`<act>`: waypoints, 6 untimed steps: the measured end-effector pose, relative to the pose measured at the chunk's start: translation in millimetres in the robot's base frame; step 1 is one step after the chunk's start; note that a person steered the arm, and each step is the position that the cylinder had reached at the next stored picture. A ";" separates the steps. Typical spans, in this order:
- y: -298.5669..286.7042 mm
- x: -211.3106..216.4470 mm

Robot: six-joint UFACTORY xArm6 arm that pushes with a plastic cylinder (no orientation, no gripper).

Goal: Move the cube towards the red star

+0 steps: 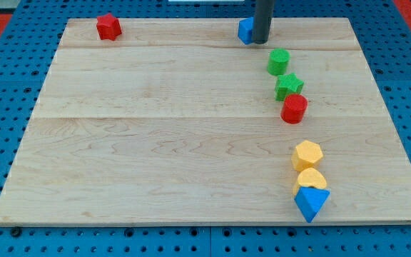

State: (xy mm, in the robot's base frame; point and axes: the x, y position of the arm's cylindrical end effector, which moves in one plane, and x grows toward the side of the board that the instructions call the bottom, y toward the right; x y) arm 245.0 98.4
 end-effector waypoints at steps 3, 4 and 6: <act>20.6 -32.9; -4.4 -17.1; -80.4 -17.0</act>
